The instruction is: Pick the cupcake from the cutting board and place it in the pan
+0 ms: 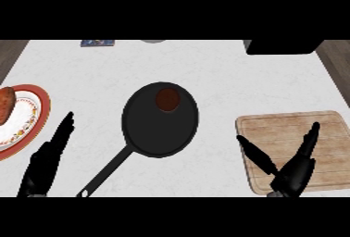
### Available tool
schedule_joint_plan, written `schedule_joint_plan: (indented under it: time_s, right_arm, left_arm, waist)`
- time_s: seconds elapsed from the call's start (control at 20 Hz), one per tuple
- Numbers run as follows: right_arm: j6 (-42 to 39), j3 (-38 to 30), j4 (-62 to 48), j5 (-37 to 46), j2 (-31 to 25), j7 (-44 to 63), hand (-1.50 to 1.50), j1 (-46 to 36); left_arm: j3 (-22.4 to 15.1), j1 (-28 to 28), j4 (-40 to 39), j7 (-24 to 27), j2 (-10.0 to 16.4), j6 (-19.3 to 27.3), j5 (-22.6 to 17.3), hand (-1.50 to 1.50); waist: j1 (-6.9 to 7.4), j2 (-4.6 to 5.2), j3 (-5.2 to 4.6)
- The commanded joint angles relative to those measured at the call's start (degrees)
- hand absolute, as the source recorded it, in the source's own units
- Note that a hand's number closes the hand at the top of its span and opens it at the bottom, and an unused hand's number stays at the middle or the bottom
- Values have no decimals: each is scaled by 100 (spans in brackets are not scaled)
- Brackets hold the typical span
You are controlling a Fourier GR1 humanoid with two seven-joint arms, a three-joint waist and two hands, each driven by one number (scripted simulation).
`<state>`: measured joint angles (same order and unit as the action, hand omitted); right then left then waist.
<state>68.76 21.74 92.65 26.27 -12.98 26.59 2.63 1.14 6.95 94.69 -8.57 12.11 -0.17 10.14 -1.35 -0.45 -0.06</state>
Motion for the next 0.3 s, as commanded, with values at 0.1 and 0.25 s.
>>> schedule_joint_plan:
  time_s: [0.1,0.25]
  right_arm:
    - [-2,85,1619,-599,-791,-545,-150,1727]
    - [-39,175,1628,-1182,-910,-1241,-150,2040]
  left_arm:
    - [49,-22,34,72,8,-117,-20,0]
    - [219,-290,-593,360,-7,-106,-16,0]
  waist:
    - [66,27,11]
    - [68,34,13]
